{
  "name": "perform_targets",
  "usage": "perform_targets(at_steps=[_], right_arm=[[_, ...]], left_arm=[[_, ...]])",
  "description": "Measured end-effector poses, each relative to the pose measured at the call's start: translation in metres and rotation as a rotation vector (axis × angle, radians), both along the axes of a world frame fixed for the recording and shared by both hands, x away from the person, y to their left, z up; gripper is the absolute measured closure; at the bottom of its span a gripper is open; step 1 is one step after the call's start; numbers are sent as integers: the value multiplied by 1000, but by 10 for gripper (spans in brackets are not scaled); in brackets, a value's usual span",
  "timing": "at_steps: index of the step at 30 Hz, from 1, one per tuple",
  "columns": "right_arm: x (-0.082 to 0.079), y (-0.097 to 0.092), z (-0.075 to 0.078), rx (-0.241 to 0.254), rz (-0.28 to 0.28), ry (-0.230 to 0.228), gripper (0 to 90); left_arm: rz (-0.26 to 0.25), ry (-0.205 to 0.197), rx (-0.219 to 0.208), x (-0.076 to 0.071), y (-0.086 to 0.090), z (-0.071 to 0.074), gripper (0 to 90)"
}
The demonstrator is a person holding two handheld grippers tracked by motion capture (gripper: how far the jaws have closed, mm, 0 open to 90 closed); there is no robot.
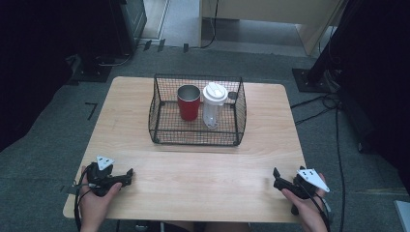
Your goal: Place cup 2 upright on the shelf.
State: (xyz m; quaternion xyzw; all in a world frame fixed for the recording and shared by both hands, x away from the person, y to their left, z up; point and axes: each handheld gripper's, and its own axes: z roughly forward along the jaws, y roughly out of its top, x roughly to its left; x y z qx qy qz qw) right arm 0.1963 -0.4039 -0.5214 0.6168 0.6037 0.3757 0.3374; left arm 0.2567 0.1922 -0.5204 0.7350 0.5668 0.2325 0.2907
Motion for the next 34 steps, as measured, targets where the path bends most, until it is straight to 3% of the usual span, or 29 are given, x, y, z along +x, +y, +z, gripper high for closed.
perform_targets(at_steps=[5,14,20,26,34], right_arm=[[-3,-9,-2,-33,22,117,17],[-7,-21,-7,-36,15,248,31],[-8,-22,-7,-33,24,245,46],[-8,-23,-7,-32,-13,250,27],[-11,-24,-7,-29,-21,253,27]], left_arm=[[0,1,0,0,0,0,5],[6,0,-1,0,-1,0,5],[9,1,0,0,-1,0,5],[17,0,0,1,-2,0,5],[19,-1,-1,1,-2,0,5]])
